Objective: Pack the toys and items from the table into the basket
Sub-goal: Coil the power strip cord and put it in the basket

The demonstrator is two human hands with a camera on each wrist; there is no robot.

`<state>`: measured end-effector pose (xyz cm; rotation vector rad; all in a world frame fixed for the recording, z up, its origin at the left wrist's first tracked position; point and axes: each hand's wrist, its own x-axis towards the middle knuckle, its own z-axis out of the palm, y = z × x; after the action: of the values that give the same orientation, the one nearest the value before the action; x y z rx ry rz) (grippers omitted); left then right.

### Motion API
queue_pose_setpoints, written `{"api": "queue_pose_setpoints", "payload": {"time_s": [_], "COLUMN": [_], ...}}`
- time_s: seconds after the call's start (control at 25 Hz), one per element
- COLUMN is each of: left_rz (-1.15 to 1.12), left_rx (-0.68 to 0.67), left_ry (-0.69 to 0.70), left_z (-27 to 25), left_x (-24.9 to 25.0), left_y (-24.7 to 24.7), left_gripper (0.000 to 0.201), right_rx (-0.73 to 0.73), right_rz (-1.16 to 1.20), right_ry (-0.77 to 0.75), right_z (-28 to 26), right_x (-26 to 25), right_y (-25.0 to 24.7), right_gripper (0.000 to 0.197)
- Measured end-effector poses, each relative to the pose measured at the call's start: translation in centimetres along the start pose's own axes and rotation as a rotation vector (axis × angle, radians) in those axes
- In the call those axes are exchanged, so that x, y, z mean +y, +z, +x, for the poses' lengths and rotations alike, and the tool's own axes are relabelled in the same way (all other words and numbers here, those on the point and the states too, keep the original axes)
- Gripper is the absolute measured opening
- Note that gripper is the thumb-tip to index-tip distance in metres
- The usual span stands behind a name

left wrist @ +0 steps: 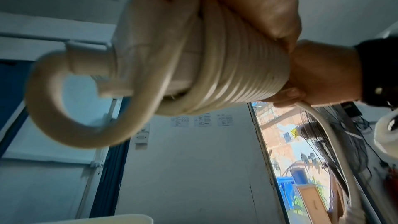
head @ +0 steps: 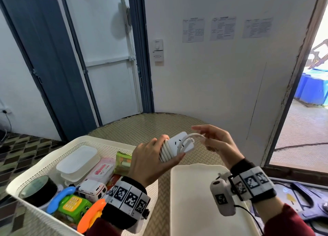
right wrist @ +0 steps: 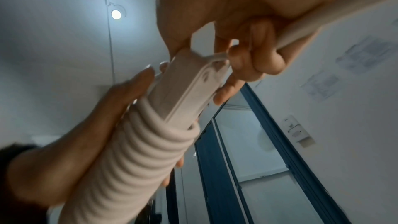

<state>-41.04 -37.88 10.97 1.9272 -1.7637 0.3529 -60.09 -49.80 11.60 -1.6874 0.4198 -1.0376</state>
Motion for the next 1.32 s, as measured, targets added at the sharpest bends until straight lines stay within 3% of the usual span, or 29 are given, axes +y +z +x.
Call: {"api": "queue_pose_setpoints", "payload": {"time_s": [0.08, 0.2, 0.32, 0.4, 0.48, 0.56, 0.68, 0.84, 0.96, 1.04, 1.24, 1.32], "left_rz": [-0.034, -0.159, -0.265, -0.287, -0.343, -0.427, -0.373, -0.302, -0.138, -0.079, -0.096, -0.064], "left_rx": [-0.002, -0.014, 0.042, 0.093, 0.145, 0.237, 0.307, 0.251, 0.084, 0.001, 0.013, 0.007], "left_ry": [0.033, 0.137, 0.186, 0.154, 0.06, -0.043, -0.132, -0.211, -0.102, -0.047, -0.009, 0.019], "left_z": [-0.2, -0.4, -0.1, 0.2, 0.2, 0.4, 0.6, 0.3, -0.2, -0.6, -1.2, -1.3], "left_x": [-0.2, 0.9, 1.4, 0.9, -0.2, -1.3, -2.2, -2.6, -2.2, -1.5, -0.4, 0.0], "left_y": [-0.3, -0.7, -1.0, -1.2, -1.4, -1.7, -2.2, -1.7, -1.0, -0.6, -0.8, -1.0], "left_gripper": [0.07, 0.07, 0.066, 0.067, 0.068, 0.061, 0.059, 0.078, 0.098, 0.097, 0.086, 0.089], "right_rx": [0.009, 0.077, 0.013, -0.011, 0.001, 0.043, 0.104, 0.033, -0.017, -0.025, 0.064, 0.03], "right_rz": [0.046, -0.185, -0.298, -0.288, -0.311, -0.247, -0.046, -0.428, -0.727, -0.813, -0.68, -0.624], "right_ry": [-0.047, -0.142, -0.07, -0.033, -0.018, 0.044, 0.096, -0.197, -0.436, -0.521, -0.41, -0.372], "right_z": [0.5, 1.4, 0.8, 0.1, -0.7, -1.7, -2.9, -3.1, -2.3, -1.2, 1.4, 1.7], "right_x": [0.1, 0.8, 1.6, 2.5, 3.5, 4.3, 3.9, 1.3, -1.5, -3.2, -3.5, -3.3], "right_y": [-0.5, 0.8, 1.7, 1.3, 0.9, 0.4, -0.2, 0.2, 0.3, 0.4, 0.8, 1.1], "right_gripper": [0.028, 0.045, 0.039, 0.033, 0.012, 0.015, 0.021, 0.015, 0.017, 0.017, 0.011, 0.009]}}
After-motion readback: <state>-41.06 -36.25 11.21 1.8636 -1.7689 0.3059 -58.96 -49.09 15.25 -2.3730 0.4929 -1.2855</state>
